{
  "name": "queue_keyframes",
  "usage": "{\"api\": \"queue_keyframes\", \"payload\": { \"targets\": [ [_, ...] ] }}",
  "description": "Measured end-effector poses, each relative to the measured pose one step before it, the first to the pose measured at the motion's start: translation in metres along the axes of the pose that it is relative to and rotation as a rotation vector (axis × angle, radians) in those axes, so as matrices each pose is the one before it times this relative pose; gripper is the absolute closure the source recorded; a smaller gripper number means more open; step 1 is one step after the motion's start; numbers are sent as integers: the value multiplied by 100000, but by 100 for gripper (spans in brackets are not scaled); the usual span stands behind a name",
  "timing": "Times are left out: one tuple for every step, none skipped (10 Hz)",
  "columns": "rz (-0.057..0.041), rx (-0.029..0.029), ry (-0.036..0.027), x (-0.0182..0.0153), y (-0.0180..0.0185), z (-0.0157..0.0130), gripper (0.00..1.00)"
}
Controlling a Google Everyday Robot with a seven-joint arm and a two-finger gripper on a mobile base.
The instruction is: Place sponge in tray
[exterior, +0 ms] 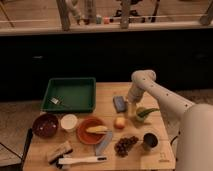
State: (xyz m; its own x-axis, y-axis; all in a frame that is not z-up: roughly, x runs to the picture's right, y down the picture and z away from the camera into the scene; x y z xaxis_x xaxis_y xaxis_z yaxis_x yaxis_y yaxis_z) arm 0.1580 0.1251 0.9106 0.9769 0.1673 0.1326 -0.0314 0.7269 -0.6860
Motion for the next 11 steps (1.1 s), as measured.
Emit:
{"api": "queue_keyframes", "payload": {
  "targets": [
    [-954, 663, 243, 5, 19, -83, 20],
    [-1097, 567, 76, -210, -39, -23, 20],
    [-1963, 766, 13, -577, -143, -31, 20],
    [-1254, 541, 111, -306, -129, -71, 20],
    [-1025, 470, 103, -179, -122, -62, 20],
    [-793, 312, 4, -183, -117, -45, 20],
    [-1208, 384, 210, -321, -288, -59, 20],
    [-798, 296, 39, -287, -242, -68, 20],
    [-718, 265, 42, -177, -216, -39, 20],
    [-679, 506, 71, -109, -264, -166, 20],
    [-617, 189, 60, -132, -144, -14, 20]
  ]
}}
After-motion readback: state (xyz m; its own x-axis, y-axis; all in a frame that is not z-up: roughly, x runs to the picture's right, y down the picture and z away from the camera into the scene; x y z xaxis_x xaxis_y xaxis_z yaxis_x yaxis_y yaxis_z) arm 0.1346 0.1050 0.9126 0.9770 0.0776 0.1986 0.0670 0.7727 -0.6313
